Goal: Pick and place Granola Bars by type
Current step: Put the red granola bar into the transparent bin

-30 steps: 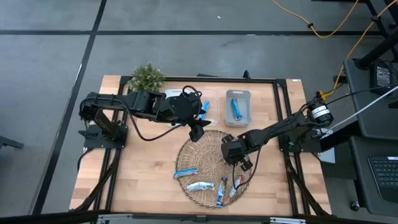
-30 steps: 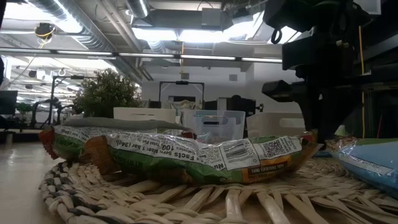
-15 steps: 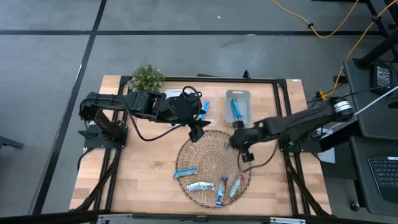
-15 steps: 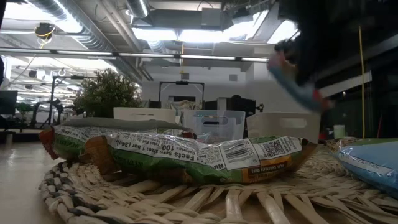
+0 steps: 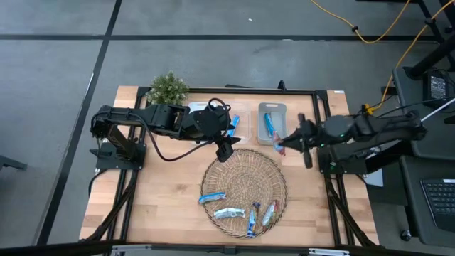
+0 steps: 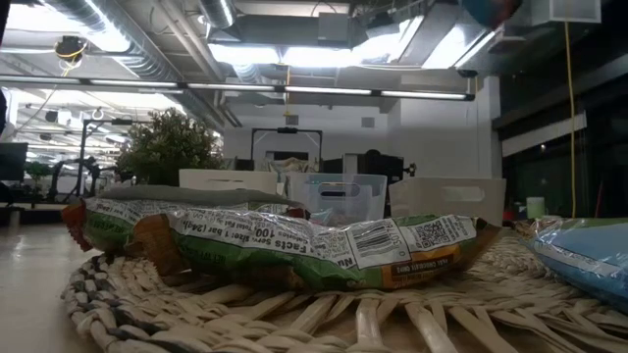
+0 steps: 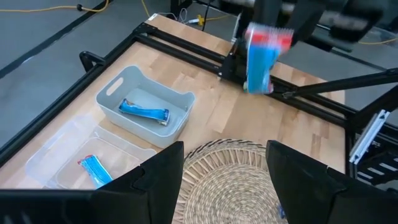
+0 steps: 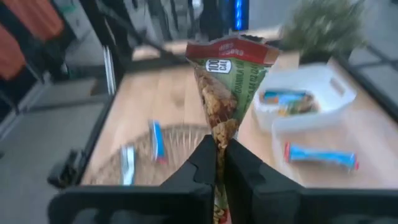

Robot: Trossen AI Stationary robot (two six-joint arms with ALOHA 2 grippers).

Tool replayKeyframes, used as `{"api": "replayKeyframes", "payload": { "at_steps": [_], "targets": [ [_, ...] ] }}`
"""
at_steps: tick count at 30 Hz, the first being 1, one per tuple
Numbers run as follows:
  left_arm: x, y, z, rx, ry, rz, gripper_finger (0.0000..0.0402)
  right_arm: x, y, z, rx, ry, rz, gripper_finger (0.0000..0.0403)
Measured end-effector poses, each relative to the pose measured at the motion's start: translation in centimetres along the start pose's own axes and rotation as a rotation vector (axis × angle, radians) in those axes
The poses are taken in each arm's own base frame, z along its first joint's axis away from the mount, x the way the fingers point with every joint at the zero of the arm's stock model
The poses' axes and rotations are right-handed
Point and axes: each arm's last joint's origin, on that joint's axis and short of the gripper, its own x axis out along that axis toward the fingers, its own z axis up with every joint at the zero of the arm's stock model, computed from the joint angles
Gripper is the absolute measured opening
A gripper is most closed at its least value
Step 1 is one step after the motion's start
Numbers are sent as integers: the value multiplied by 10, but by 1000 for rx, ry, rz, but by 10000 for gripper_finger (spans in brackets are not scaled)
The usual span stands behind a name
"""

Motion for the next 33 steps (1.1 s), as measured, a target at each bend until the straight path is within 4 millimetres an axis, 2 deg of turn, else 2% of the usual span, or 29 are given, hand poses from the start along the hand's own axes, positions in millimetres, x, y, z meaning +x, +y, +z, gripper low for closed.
{"api": "replayKeyframes", "payload": {
  "at_steps": [3,7,13,17,22,26,29,33],
  "targets": [
    [0,0,0,0,-3,4,219,-8,-4,6,18,-68,-10,16],
    [0,0,0,-1,-5,9,219,-8,-12,14,33,-140,-54,25],
    [0,1,1,-11,-17,31,219,14,-39,33,8,-221,-117,12],
    [0,1,1,-16,-17,31,219,25,-56,58,3,-204,-104,22],
    [0,1,0,-22,-17,32,219,30,-71,96,-46,-107,-154,29],
    [0,1,1,-27,-18,32,219,42,-88,110,-74,39,-211,12],
    [0,1,1,-27,-18,32,219,60,-103,110,-91,135,-235,11],
    [0,1,1,-27,-18,32,219,98,-129,92,-68,268,-249,31]
  ]
}}
